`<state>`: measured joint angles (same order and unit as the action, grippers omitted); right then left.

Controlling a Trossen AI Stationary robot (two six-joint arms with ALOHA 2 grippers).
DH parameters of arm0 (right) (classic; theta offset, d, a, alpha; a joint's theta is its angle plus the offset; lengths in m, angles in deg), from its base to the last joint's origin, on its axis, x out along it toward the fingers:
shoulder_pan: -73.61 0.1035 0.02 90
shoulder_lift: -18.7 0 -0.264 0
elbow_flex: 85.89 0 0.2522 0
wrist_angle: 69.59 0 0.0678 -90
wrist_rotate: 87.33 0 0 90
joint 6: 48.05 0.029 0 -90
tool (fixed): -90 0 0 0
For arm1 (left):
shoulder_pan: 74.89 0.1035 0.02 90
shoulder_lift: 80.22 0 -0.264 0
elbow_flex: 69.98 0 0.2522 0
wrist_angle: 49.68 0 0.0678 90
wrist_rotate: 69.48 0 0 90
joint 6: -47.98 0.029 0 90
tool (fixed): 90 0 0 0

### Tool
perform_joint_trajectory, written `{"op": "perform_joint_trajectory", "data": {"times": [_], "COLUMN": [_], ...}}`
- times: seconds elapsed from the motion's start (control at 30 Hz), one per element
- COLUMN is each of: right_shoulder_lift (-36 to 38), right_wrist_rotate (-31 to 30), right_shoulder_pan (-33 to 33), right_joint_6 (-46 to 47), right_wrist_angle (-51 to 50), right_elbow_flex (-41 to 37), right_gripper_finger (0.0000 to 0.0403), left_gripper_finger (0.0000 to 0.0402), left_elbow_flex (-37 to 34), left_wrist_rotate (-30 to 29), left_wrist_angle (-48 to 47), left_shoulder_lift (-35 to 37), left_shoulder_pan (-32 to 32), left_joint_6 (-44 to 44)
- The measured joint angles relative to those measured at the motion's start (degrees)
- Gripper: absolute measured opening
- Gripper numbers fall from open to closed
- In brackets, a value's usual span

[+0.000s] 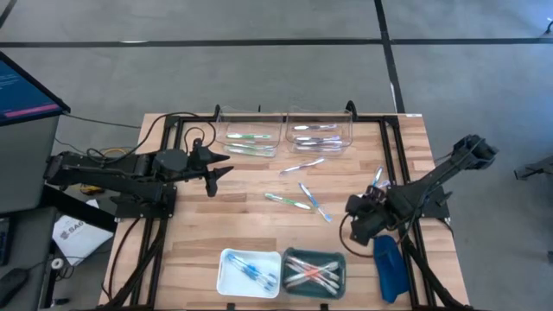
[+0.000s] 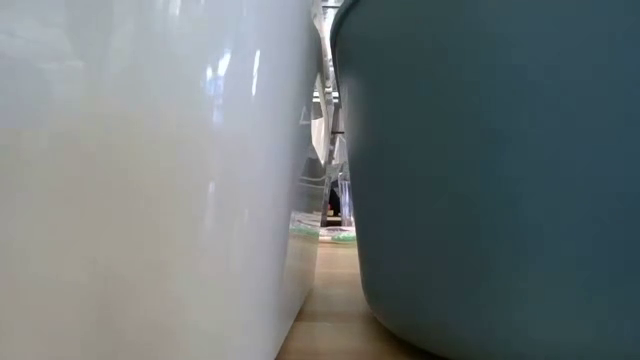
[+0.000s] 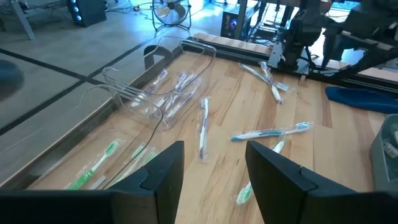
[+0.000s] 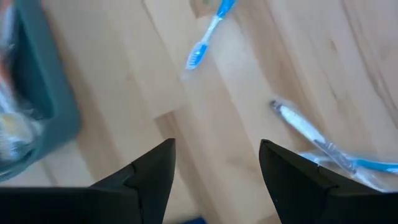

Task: Pick & Place Toothbrushes
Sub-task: Put the purple toothbrush into the right transparent bin

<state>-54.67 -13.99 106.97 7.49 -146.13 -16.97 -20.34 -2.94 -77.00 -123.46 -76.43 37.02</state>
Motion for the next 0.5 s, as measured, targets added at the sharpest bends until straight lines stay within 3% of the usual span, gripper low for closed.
{"op": "perform_joint_trajectory", "data": {"times": [0.5], "right_shoulder_lift": [-2.64], "right_wrist_rotate": [-0.36], "right_shoulder_pan": [-0.44], "right_joint_6": [-5.1], "right_wrist_angle": [1.3], "right_elbow_flex": [-2.98], "right_gripper_finger": [0.0224], "left_gripper_finger": [0.0168], "left_elbow_flex": [-0.02], "left_wrist_rotate": [0.0], "left_wrist_angle": [0.42], "left_shoulder_lift": [0.0], "left_shoulder_pan": [0.02], "left_joint_6": [0.0]}}
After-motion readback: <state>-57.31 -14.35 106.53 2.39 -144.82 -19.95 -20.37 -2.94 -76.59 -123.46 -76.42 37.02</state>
